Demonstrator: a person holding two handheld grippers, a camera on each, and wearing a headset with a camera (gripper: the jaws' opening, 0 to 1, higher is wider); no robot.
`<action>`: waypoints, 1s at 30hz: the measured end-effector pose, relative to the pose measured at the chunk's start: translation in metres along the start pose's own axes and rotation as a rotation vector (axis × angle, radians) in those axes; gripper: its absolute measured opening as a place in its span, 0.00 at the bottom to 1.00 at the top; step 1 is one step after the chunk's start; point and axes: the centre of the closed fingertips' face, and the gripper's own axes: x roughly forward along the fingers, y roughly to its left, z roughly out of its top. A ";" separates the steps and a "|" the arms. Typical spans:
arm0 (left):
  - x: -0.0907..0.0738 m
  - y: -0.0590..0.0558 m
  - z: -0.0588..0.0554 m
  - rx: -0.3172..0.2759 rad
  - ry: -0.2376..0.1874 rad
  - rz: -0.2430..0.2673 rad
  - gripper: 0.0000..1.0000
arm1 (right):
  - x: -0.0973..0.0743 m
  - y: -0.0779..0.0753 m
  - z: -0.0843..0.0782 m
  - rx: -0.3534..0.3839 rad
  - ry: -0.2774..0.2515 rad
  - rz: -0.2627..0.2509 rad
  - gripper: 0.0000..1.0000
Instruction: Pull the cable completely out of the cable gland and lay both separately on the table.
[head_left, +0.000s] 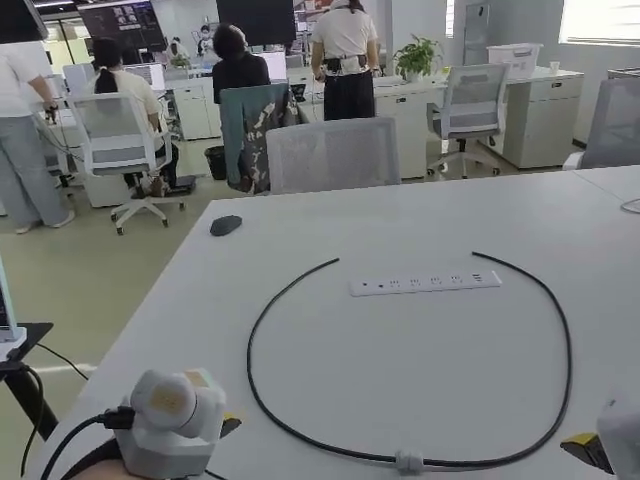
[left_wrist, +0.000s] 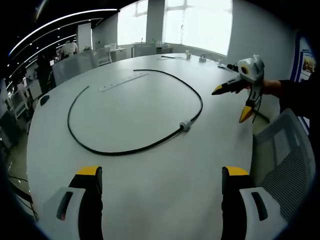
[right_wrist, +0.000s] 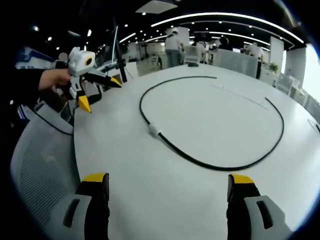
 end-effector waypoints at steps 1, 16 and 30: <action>0.000 0.000 0.000 0.003 0.000 0.001 0.99 | 0.000 -0.001 -0.001 -0.001 0.003 0.000 1.00; 0.003 0.005 -0.003 -0.010 0.000 -0.008 0.99 | 0.002 0.003 0.014 -0.009 -0.019 0.028 1.00; 0.015 0.009 -0.014 0.007 0.042 -0.031 0.99 | 0.009 -0.006 0.018 -0.047 0.005 0.029 1.00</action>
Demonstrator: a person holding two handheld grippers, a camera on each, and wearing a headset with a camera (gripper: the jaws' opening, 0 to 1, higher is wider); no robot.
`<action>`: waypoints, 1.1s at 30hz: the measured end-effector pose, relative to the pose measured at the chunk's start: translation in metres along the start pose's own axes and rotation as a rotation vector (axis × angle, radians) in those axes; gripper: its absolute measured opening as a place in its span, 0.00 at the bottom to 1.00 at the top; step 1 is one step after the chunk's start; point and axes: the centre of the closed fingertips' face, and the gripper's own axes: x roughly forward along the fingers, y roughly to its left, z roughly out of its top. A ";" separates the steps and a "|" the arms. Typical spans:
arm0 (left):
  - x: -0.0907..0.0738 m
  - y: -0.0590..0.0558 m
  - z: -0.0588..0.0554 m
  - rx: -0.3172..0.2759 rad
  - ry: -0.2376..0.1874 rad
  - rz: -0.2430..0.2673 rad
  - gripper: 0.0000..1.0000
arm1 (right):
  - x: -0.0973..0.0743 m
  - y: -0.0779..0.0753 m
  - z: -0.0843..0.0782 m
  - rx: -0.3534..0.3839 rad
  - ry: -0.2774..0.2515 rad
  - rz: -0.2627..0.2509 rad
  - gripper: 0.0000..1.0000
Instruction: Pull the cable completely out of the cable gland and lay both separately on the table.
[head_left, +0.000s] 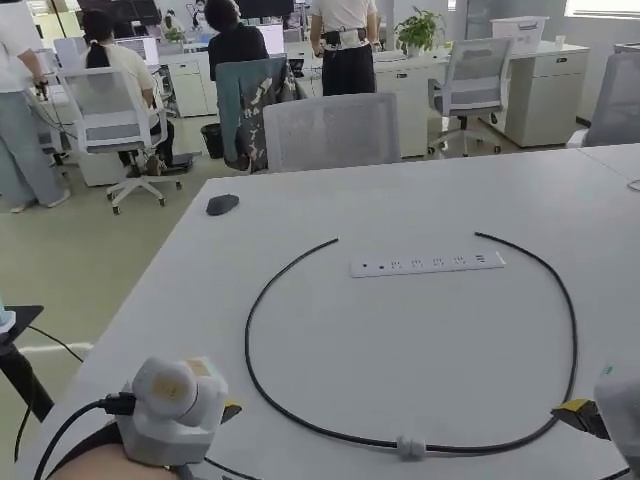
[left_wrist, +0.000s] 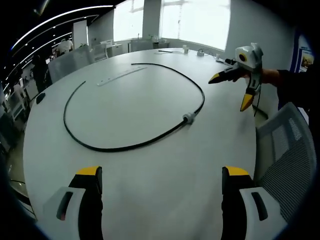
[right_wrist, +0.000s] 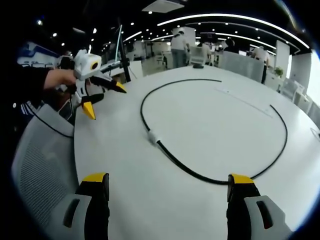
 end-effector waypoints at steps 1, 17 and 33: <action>0.000 0.000 -0.001 0.001 -0.001 -0.001 0.99 | 0.000 -0.001 0.000 -0.001 0.000 0.001 1.00; 0.005 -0.005 0.015 0.008 -0.054 -0.033 0.99 | 0.014 0.008 0.026 -0.074 -0.016 0.061 1.00; 0.009 -0.003 0.027 0.033 -0.095 -0.017 0.97 | 0.037 0.017 0.028 -0.141 0.010 0.137 0.99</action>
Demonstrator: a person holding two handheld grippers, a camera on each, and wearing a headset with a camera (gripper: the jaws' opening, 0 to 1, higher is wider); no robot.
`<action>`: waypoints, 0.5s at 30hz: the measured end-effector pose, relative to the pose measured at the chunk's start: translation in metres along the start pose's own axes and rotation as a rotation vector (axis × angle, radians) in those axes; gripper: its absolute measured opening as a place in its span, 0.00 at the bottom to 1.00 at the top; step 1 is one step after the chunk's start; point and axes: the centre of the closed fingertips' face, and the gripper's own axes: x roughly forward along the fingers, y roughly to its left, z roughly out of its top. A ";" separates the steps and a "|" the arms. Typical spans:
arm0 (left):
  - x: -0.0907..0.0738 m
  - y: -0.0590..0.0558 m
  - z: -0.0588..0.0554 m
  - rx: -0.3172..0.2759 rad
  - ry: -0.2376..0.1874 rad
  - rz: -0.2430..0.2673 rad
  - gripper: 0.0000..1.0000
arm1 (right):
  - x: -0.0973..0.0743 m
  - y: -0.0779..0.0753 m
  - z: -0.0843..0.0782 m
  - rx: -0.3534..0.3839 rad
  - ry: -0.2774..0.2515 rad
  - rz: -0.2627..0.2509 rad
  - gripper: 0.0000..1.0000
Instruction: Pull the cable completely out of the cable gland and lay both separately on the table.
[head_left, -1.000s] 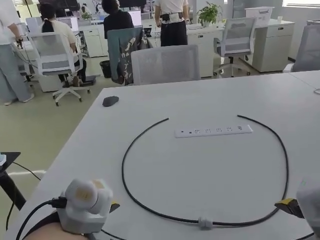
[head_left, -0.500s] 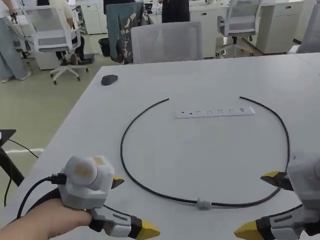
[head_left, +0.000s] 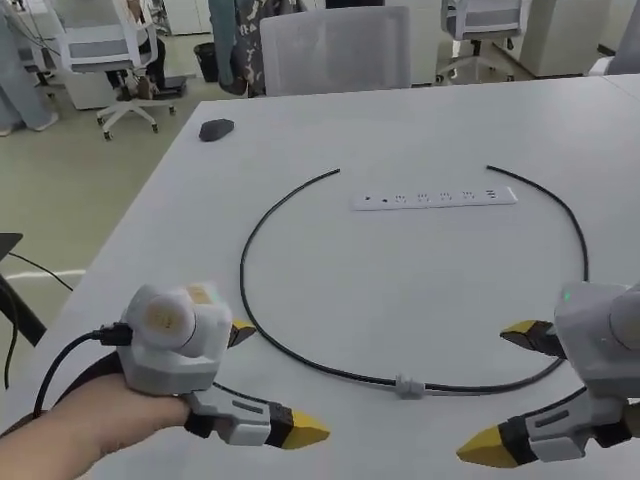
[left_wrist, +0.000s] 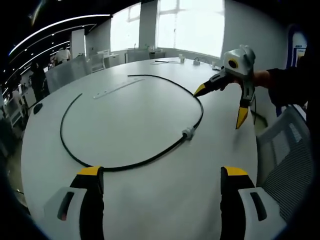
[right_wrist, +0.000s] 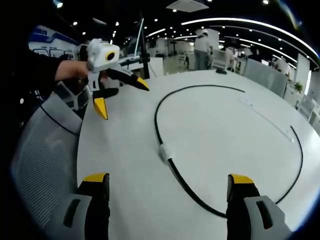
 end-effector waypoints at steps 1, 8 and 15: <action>0.000 -0.001 -0.001 -0.005 0.006 -0.003 0.97 | 0.003 0.000 0.001 0.001 0.000 0.006 0.96; 0.004 -0.018 -0.008 0.018 0.032 -0.043 0.99 | 0.027 0.003 0.008 -0.037 0.003 0.062 0.71; 0.004 -0.032 -0.011 0.018 0.029 -0.067 0.98 | 0.049 0.005 0.013 -0.095 0.007 0.101 0.48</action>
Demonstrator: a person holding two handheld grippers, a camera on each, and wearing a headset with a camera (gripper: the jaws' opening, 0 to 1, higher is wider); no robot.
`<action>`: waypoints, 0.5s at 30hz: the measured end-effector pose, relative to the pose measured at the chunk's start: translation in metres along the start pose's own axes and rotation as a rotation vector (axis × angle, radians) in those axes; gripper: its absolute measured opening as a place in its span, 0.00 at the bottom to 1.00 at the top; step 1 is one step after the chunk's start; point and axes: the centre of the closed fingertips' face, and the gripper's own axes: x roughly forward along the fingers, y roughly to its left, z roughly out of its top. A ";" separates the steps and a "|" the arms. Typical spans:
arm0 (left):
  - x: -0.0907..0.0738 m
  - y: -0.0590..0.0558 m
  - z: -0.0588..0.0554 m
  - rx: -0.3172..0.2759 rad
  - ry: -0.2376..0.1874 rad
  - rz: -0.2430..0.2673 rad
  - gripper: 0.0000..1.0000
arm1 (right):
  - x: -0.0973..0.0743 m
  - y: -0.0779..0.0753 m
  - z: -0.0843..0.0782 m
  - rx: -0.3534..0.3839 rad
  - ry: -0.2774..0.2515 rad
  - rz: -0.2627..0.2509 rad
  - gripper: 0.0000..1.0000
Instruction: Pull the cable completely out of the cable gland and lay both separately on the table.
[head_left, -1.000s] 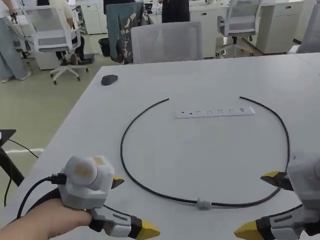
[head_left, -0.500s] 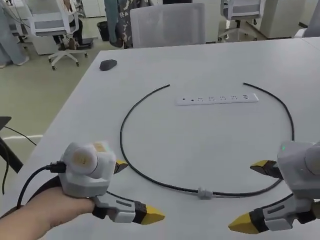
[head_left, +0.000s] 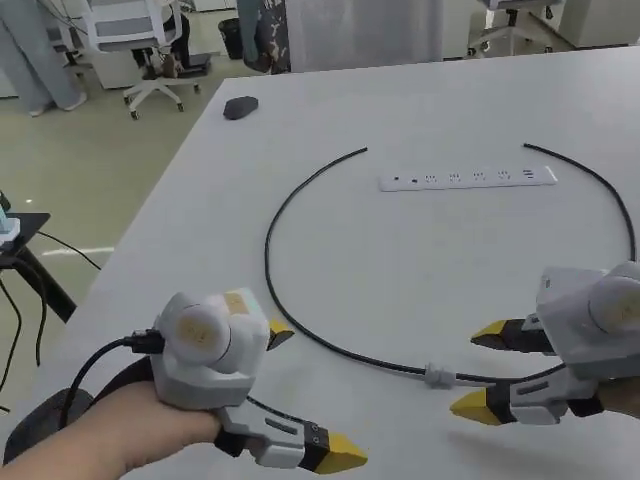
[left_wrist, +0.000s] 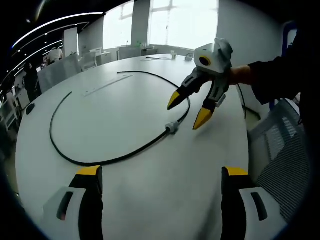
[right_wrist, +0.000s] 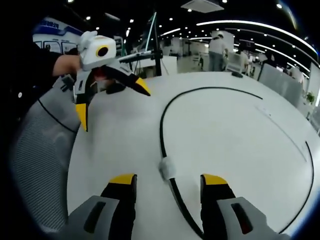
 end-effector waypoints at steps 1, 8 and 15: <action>0.000 -0.001 0.000 -0.005 0.001 -0.002 0.98 | 0.002 0.000 0.001 -0.005 -0.002 0.006 0.46; 0.001 -0.008 0.010 -0.021 -0.070 0.003 0.89 | 0.013 -0.002 -0.002 -0.090 0.010 0.029 0.19; 0.005 -0.021 0.011 0.001 -0.068 -0.020 0.86 | 0.019 -0.001 -0.003 -0.103 0.025 0.051 0.15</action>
